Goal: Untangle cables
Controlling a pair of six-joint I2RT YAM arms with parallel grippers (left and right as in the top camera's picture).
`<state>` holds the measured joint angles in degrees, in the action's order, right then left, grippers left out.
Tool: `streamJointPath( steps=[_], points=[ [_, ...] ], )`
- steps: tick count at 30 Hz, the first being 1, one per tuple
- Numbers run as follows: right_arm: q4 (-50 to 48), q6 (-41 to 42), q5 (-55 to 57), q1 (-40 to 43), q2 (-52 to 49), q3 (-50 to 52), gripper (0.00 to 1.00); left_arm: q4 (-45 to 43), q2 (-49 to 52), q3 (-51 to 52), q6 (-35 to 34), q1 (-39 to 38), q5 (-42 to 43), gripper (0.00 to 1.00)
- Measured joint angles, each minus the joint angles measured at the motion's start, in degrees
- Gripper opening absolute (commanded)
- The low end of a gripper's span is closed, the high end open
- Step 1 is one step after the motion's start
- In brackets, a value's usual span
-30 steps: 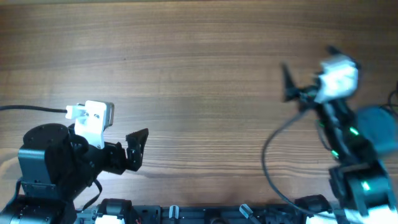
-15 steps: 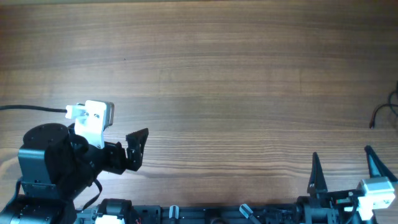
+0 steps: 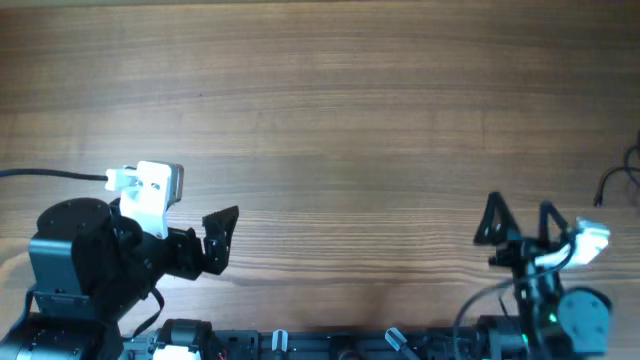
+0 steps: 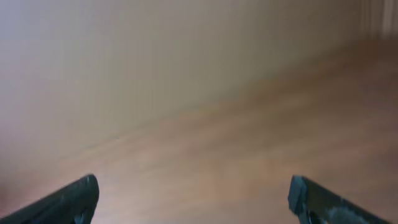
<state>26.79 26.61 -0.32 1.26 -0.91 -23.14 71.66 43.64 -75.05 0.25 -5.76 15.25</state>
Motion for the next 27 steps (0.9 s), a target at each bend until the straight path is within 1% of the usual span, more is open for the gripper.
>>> streamJointPath(
  steps=[1, 2, 3, 4, 5, 7, 8, 9, 11, 14, 16, 18, 21, 23, 27],
  points=[
    [-7.61, 5.99, 0.70, 0.00, -0.09, 4.68, 1.00, 0.07, 0.00, 0.02, 0.00, 0.00, 0.00, 1.00],
    [-14.40, 8.74, 0.81, 0.00, -0.13, 8.55, 1.00, -0.04, 0.00, 0.04, 0.11, 0.00, 0.00, 1.00],
    [-21.66, 8.70, 0.35, 0.00, -0.15, 11.47, 1.00, -0.04, 0.00, 0.04, 0.13, 0.00, 0.00, 1.00],
    [-28.17, 6.73, -0.98, 0.02, -0.20, 13.99, 1.00, -0.07, 0.00, 0.04, 0.13, 0.00, 0.00, 1.00],
    [-33.48, 3.04, -3.23, 0.04, -0.20, 16.22, 1.00, -0.02, 0.00, 0.04, 0.13, 0.00, 0.00, 1.00],
    [-39.82, -6.10, -9.73, 0.04, -0.15, 19.93, 1.00, -0.04, 0.00, 0.04, 0.13, 0.00, 0.00, 1.00],
    [-41.51, -12.20, -14.36, 0.04, -0.15, 21.79, 1.00, 0.00, 0.00, 0.04, 0.13, 0.00, 0.02, 1.00],
    [-40.57, -18.32, -18.51, 0.04, -0.15, 22.43, 1.00, 0.02, 0.00, 0.04, 0.13, 0.00, 0.02, 1.00],
    [-37.79, -25.73, -22.67, 0.04, -0.13, 22.67, 1.00, 0.00, 0.00, 0.04, 0.13, 0.00, 0.02, 1.00],
    [-28.85, -30.97, -21.84, 0.04, -0.15, 22.77, 1.00, 0.00, 0.00, 0.04, 0.13, 0.00, 0.00, 1.00],
    [-28.02, -32.02, -18.86, 0.04, -0.26, 22.77, 1.00, 0.00, 0.00, 0.04, 0.13, 0.00, 0.02, 1.00],
    [-27.52, -31.34, -15.04, 0.04, -0.26, 22.77, 1.00, -0.02, 0.00, 0.04, 0.13, 0.00, 0.00, 1.00],
    [-27.08, -23.61, -4.09, 0.04, -0.33, 22.77, 1.00, -0.02, 0.00, 0.04, 0.13, 0.00, 0.00, 1.00],
    [-27.12, -20.94, -0.63, 0.04, -0.37, 22.77, 1.00, 0.00, 0.00, 0.04, 0.13, 0.00, 0.00, 1.00],
    [-27.15, -18.86, 1.29, 0.04, -0.37, 22.77, 1.00, -0.02, 0.00, 0.04, 0.13, 0.00, 0.02, 1.00]
  ],
)
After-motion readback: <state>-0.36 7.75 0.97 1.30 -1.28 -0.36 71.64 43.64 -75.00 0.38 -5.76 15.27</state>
